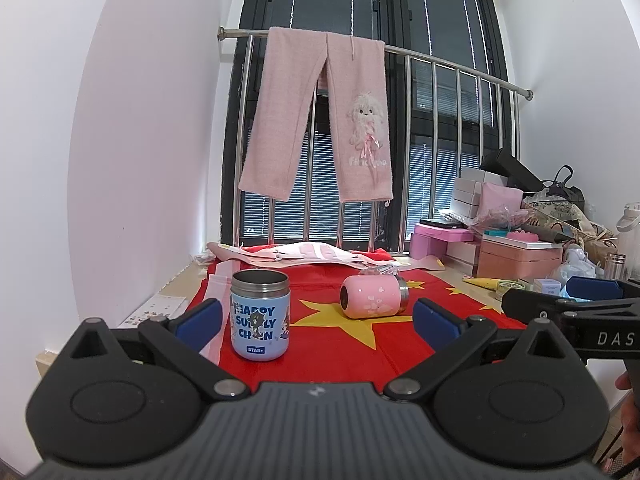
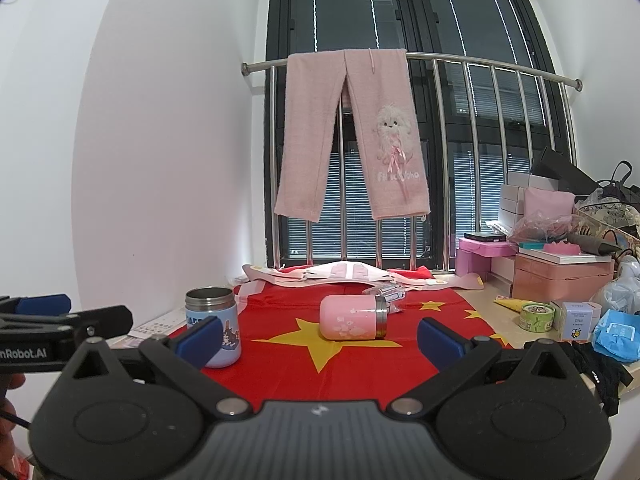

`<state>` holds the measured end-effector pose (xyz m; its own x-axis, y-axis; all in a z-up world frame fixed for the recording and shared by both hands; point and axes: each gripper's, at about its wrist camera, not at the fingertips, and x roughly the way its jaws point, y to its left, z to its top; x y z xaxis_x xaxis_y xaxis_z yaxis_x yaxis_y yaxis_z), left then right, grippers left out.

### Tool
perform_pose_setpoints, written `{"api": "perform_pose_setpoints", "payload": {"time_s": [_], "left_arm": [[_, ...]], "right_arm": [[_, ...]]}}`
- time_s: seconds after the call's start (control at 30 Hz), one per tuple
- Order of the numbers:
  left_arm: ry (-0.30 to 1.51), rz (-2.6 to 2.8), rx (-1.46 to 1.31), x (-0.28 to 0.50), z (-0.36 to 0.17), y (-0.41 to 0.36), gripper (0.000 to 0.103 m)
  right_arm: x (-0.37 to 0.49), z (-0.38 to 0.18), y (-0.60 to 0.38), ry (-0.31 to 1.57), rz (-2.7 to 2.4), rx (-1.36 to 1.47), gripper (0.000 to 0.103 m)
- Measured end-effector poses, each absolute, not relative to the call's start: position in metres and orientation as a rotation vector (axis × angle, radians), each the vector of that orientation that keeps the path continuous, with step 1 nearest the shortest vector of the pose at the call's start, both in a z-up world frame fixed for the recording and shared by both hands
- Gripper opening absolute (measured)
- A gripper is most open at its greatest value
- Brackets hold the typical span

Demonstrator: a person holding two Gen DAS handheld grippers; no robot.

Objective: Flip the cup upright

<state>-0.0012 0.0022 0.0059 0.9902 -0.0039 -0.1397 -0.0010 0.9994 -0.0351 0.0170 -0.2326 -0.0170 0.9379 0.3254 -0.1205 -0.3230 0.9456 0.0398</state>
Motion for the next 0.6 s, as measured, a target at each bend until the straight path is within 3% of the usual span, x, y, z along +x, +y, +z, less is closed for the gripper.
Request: {"api": "perform_pose_setpoints", "payload": {"time_s": [0.6], "left_arm": [[0.141,0.0,-0.036,-0.002,0.0085,0.0039,0.103]], "right_arm": [[0.025,-0.0165,-0.235,0.131,0.329,0.009,0.103]]}}
